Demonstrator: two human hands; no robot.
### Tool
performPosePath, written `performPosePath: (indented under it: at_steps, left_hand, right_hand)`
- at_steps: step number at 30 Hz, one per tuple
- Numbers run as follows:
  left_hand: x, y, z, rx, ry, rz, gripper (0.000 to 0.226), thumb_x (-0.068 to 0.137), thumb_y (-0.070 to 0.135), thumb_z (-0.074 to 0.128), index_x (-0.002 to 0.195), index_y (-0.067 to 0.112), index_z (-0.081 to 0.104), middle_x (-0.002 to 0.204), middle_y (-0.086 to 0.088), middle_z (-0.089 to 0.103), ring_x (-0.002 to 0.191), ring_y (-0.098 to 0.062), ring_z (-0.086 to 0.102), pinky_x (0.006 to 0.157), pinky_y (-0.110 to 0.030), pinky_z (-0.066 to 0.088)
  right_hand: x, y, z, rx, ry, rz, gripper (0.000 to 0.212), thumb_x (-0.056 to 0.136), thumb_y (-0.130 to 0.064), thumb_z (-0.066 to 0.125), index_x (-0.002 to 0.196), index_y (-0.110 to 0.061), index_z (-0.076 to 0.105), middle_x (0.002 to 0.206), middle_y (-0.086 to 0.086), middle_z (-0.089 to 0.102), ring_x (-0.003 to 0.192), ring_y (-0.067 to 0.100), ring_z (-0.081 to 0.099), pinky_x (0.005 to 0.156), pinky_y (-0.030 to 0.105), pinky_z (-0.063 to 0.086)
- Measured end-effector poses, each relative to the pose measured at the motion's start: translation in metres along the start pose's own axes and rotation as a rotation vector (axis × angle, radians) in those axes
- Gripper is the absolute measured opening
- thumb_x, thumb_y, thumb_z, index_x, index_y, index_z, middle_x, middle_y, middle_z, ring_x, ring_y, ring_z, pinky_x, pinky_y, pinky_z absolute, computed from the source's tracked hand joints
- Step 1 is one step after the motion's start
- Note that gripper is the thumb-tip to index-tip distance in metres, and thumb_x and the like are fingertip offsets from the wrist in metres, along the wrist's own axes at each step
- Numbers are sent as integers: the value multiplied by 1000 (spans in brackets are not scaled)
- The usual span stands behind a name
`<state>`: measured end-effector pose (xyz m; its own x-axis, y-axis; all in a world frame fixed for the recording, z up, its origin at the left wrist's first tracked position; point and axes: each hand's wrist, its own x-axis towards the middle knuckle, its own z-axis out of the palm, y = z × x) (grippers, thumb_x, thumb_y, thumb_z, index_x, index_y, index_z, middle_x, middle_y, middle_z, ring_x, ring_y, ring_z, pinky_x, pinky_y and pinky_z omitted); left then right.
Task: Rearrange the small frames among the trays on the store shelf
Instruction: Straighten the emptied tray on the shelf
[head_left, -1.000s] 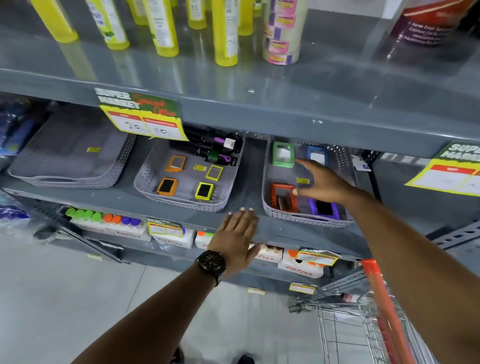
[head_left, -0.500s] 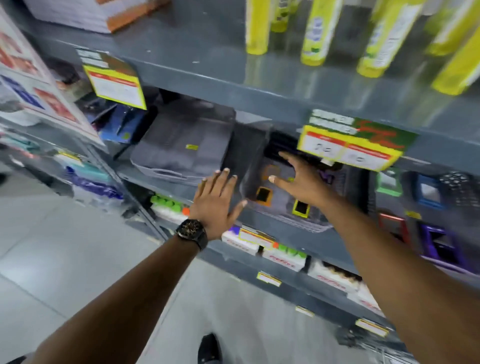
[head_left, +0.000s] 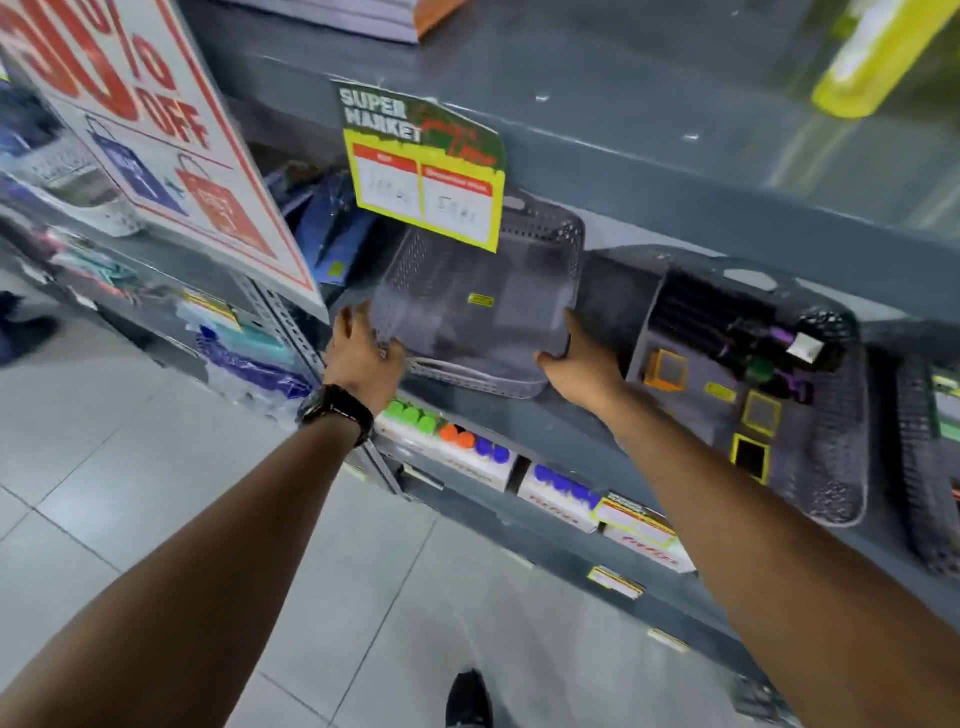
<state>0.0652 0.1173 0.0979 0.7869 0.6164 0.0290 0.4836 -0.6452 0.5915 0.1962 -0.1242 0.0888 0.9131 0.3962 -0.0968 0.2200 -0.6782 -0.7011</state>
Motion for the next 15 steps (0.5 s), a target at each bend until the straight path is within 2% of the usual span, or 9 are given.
performPosePath:
  at_steps: [2, 4, 7, 8, 10, 13, 15]
  left_hand:
    - [4, 3, 1, -114, -53, -86, 58, 93, 20, 53, 147, 11, 33, 146, -21, 40, 114, -46, 53, 93, -48, 46]
    - [9, 6, 1, -179, -77, -144, 54, 92, 15, 50, 144, 13, 35, 134, -22, 54, 108, -44, 57, 85, -44, 47]
    - [18, 7, 4, -159, -85, -185, 58, 93, 9, 47, 148, 9, 31, 129, -25, 59, 111, -46, 56, 90, -47, 47]
    - [21, 8, 4, -146, -89, -200, 59, 93, 9, 46, 150, 9, 29, 130, -26, 58, 112, -46, 56, 91, -47, 46]
    - [26, 7, 3, -113, -92, -225, 61, 95, 9, 45, 152, 8, 25, 132, -27, 57, 116, -46, 54, 93, -46, 45]
    - [34, 5, 2, -88, -113, -215, 62, 95, 8, 44, 153, 6, 22, 133, -29, 56, 117, -47, 54, 95, -47, 45]
    - [38, 5, 1, -74, -125, -217, 62, 95, 7, 44, 153, 5, 23, 135, -29, 55, 118, -48, 53, 95, -47, 45]
  right_hand:
    - [2, -1, 4, -35, 22, 59, 70, 87, -22, 58, 150, -21, 27, 147, 10, 47, 108, 31, 62, 74, 28, 43]
    - [2, -5, 7, -88, 41, 96, 75, 87, -14, 54, 154, -18, 20, 153, 14, 39, 114, 37, 59, 73, 30, 45]
    - [-2, -11, 9, -84, 55, 84, 75, 84, -3, 50, 152, -18, 23, 136, 20, 54, 92, 37, 64, 62, 34, 48]
    - [-3, -12, 9, -78, 52, 92, 75, 84, -2, 50, 152, -19, 23, 133, 19, 56, 92, 36, 65, 63, 35, 51]
    - [-6, -16, 10, -75, 62, 138, 78, 85, -3, 51, 154, -20, 20, 138, 18, 55, 100, 35, 65, 67, 32, 54]
    - [-11, -21, 13, -100, 80, 181, 81, 86, -4, 54, 156, -17, 15, 146, 19, 48, 113, 36, 61, 73, 28, 50]
    - [-12, -23, 15, -110, 85, 190, 82, 86, -6, 54, 156, -17, 14, 147, 19, 46, 115, 37, 60, 72, 25, 48]
